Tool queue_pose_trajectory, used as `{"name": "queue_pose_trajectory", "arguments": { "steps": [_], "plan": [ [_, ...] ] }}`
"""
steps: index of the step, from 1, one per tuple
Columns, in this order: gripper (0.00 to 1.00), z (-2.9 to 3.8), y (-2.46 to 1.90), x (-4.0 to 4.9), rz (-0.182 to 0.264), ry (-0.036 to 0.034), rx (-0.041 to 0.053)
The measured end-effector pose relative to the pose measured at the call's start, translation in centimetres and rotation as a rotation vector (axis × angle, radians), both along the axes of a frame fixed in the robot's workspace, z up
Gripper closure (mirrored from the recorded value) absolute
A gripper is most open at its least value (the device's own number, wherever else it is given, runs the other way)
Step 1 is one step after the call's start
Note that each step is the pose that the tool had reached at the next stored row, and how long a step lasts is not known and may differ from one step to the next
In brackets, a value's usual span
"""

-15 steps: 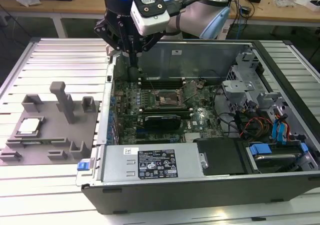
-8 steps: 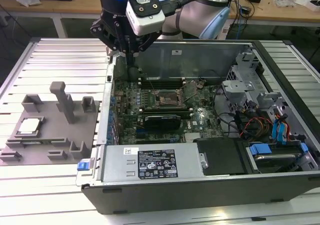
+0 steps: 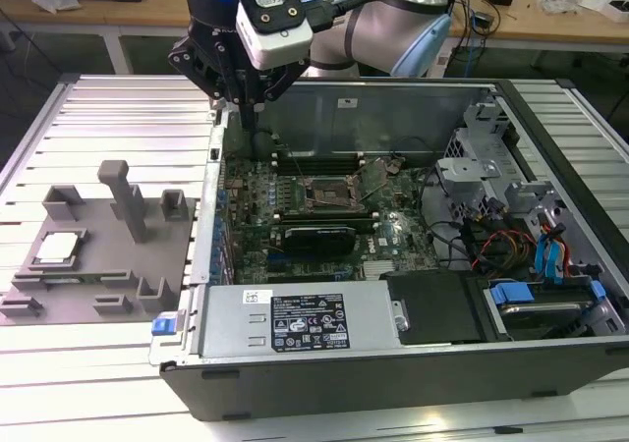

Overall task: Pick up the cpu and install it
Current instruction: 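Reach for the cpu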

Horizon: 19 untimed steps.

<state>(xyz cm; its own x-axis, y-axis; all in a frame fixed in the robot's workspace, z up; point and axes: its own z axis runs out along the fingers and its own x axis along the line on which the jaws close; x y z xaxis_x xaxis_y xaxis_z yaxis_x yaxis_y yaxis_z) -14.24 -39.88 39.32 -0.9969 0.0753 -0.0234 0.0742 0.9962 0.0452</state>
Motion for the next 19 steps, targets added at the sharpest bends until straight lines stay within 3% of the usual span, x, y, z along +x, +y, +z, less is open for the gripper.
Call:
{"name": "queue_pose_trajectory", "arguments": {
  "steps": [19],
  "plan": [
    [0.89,0.00,0.00,-2.06,0.000,0.0000,0.0000]
  ]
}}
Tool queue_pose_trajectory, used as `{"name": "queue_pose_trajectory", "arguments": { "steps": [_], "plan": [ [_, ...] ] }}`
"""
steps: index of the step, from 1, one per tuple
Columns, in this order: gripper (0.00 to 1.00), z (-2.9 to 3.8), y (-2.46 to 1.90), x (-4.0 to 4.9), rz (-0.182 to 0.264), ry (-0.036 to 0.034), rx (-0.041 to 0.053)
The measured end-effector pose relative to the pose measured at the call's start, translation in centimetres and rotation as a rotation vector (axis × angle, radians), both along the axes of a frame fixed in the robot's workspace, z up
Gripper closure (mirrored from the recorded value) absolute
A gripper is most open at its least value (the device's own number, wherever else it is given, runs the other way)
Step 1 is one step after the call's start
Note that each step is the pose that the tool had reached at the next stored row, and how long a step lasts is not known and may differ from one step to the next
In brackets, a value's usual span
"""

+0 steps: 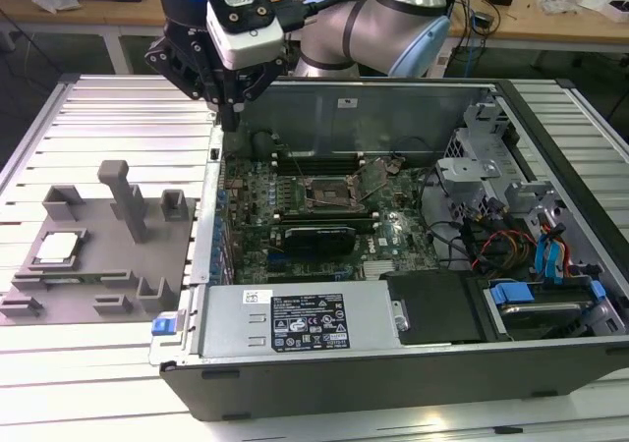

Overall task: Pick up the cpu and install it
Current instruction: 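Reach for the cpu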

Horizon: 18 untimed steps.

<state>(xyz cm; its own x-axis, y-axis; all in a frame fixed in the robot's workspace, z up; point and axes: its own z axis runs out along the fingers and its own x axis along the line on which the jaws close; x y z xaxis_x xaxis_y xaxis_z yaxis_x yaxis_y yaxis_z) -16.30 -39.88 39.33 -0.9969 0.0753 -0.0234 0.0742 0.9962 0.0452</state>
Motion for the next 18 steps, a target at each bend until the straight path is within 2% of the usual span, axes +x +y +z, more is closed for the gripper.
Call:
{"name": "queue_pose_trajectory", "arguments": {
  "steps": [16,18],
  "plan": [
    [0.89,0.00,0.00,-1.96,0.000,-0.0003,-0.0001],
    [0.89,0.00,0.00,-2.66,0.000,-0.0004,0.0000]
  ]
}}
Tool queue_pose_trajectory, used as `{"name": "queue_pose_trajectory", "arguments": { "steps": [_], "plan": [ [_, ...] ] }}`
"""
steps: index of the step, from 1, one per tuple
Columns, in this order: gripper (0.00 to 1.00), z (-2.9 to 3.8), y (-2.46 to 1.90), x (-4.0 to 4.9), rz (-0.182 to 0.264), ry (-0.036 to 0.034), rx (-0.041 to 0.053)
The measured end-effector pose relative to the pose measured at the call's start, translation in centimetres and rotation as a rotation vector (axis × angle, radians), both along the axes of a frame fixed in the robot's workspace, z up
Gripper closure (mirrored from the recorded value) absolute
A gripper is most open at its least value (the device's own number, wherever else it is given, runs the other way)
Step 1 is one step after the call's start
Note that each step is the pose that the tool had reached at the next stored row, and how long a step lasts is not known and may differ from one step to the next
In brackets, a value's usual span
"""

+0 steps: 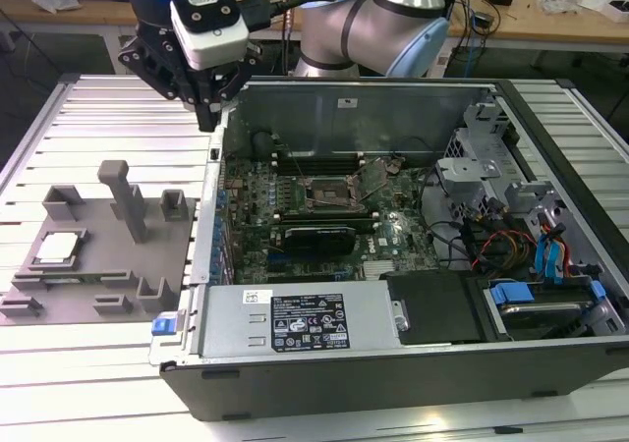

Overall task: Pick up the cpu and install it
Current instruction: 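Reach for the cpu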

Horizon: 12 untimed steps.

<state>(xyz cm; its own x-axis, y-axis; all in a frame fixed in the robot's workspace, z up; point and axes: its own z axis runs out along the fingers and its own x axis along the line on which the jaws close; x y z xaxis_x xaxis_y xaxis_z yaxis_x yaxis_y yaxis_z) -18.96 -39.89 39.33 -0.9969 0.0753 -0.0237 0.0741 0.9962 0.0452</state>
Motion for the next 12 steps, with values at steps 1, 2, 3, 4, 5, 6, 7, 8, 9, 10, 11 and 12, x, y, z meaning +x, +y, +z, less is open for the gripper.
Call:
{"name": "queue_pose_trajectory", "arguments": {
  "steps": [1,2,3,4,5,6,7,8,9,10,11,12],
  "plan": [
    [0.89,0.00,0.00,-0.51,0.000,-0.0002,0.0000],
    [0.89,0.00,0.00,-0.88,0.000,-0.0003,0.0000],
    [0.89,0.00,0.00,-1.14,0.000,-0.0004,0.0000],
    [0.89,0.00,0.00,-1.41,0.000,-0.0004,0.0000],
    [0.89,-0.01,0.00,-1.57,0.000,-0.0005,0.0001],
    [0.89,0.00,0.00,-1.76,0.000,-0.0005,0.0001],
    [0.89,0.00,0.00,-1.97,0.000,-0.0005,0.0001],
    [0.89,0.00,0.00,-2.14,0.000,-0.0004,0.0000],
    [0.89,0.00,0.00,-2.37,0.000,-0.0005,0.0000],
    [0.89,0.00,0.00,-2.52,0.000,-0.0005,0.0000],
    [0.89,0.00,0.00,-2.78,0.000,-0.0006,0.0000],
    [0.89,0.00,0.00,-2.92,0.000,-0.0006,0.0000]
  ]
}}
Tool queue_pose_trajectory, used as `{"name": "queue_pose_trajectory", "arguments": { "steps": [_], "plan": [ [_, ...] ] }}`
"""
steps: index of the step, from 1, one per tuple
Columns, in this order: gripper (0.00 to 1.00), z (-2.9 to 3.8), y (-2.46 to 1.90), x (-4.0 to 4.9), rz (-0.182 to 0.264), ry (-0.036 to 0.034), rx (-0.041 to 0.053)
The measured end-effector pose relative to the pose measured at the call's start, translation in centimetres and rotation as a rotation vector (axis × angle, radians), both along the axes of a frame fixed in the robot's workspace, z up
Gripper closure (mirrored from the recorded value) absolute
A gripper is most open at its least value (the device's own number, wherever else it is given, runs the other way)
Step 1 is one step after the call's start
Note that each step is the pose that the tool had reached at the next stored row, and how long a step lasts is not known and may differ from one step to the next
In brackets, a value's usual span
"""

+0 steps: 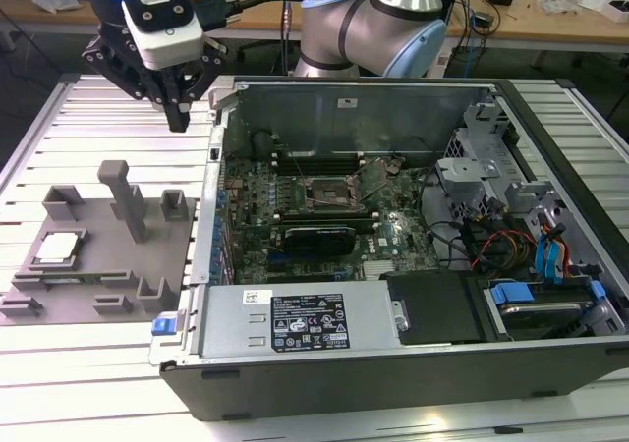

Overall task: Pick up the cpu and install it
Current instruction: 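Reach for the cpu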

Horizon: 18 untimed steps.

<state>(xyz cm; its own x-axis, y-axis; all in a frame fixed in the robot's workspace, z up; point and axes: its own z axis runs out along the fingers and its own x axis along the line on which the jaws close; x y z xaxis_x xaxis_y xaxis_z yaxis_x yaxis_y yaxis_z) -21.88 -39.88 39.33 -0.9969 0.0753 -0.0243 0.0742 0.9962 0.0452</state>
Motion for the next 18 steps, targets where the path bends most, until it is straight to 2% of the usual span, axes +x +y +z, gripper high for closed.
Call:
{"name": "queue_pose_trajectory", "arguments": {
  "steps": [16,18],
  "plan": [
    [0.89,0.00,0.00,-3.75,0.000,-0.0015,0.0000],
    [0.89,0.00,0.00,-4.70,0.000,-0.0021,0.0000]
  ]
}}
